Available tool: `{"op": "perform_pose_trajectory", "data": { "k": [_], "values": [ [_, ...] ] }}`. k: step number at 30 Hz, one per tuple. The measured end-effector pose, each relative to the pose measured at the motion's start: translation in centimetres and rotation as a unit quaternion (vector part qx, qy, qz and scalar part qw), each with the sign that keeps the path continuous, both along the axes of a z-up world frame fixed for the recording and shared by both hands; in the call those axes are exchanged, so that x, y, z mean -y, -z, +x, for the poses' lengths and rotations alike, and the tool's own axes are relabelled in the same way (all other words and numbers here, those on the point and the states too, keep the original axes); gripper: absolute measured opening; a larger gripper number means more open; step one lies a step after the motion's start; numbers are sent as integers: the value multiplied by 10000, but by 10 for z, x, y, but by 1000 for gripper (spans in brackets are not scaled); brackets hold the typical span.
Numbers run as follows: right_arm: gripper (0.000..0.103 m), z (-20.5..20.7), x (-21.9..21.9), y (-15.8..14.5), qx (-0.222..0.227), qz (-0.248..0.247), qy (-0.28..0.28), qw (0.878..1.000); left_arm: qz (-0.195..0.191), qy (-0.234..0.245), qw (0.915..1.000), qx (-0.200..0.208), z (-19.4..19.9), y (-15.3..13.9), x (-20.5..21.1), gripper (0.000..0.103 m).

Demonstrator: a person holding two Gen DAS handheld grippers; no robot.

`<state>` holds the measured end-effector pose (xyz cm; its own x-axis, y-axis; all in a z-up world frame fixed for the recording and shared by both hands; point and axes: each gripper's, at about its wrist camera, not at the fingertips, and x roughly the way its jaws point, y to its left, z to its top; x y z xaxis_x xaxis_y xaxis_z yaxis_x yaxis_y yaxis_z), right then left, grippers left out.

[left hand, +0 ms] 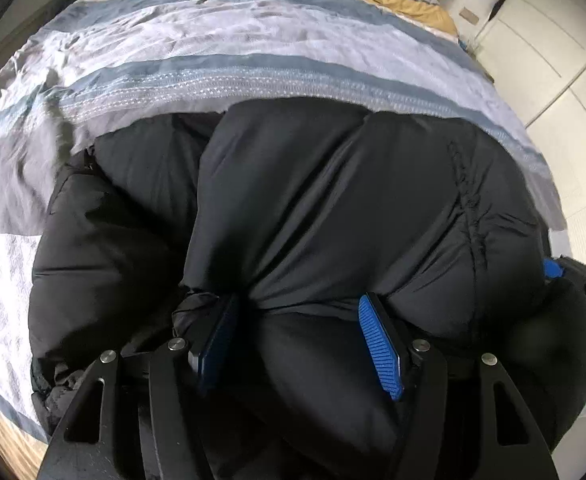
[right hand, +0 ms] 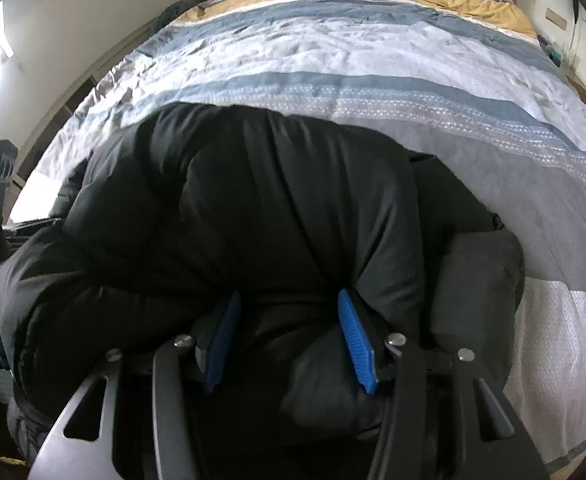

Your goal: Fold large clothes

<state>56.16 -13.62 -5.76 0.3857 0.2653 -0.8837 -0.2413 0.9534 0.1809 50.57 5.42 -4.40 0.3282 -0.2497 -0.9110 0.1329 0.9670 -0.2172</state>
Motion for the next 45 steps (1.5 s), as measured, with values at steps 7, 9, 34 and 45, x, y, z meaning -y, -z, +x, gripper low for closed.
{"op": "perform_pose_trajectory", "data": {
  "k": [7, 9, 34, 45],
  "values": [
    [49, -10, -2, -21, -27, -110, -74, 9999, 49, -114, 9999, 55, -9, -26, -1, 62],
    [49, -20, -5, -33, 71, -168, -190, 9997, 22, -160, 9997, 192, -19, -40, 0, 62],
    [53, -75, -18, -8, 838, -217, -430, 9953, 182, -37, 9923, 1222, -83, -10, 22, 70],
    [54, -103, -21, -7, 1521, -280, -49, 9880, 145, -269, 9842, 1746, -108, -9, 15, 71]
  ]
}}
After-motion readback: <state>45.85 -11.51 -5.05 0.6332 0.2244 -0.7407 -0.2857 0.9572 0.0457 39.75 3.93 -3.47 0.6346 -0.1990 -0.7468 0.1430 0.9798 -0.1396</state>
